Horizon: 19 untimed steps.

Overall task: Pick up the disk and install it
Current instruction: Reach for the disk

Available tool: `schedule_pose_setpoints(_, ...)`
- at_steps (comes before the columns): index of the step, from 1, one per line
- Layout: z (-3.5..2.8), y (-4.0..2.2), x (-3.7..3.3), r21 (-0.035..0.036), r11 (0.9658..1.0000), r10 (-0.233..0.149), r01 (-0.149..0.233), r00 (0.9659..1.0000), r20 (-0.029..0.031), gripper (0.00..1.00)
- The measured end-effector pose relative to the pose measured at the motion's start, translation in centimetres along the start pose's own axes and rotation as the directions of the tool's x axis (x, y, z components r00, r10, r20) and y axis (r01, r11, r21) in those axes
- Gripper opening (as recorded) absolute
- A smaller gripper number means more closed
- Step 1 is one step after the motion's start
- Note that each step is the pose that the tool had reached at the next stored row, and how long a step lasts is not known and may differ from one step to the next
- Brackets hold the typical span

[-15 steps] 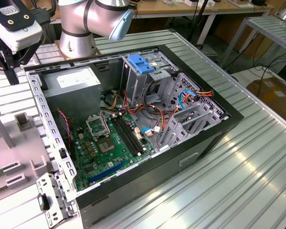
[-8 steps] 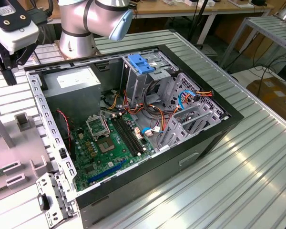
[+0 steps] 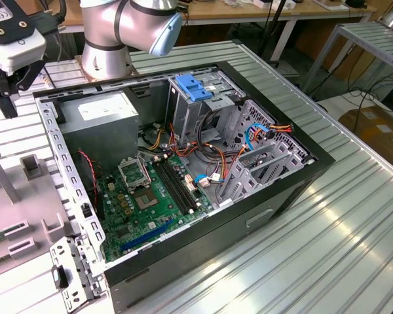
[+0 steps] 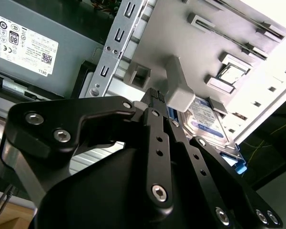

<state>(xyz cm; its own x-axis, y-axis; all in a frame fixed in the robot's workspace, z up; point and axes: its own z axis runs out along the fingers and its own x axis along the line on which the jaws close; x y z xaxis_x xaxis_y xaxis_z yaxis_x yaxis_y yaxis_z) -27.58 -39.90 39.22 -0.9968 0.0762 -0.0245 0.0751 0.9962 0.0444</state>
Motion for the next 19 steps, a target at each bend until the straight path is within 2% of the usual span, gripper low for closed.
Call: schedule_pose_setpoints(19, 0.00, -0.06, 0.73, 0.0001, 1.0000, 0.000, 0.000, 1.0000, -0.0001, 0.11)
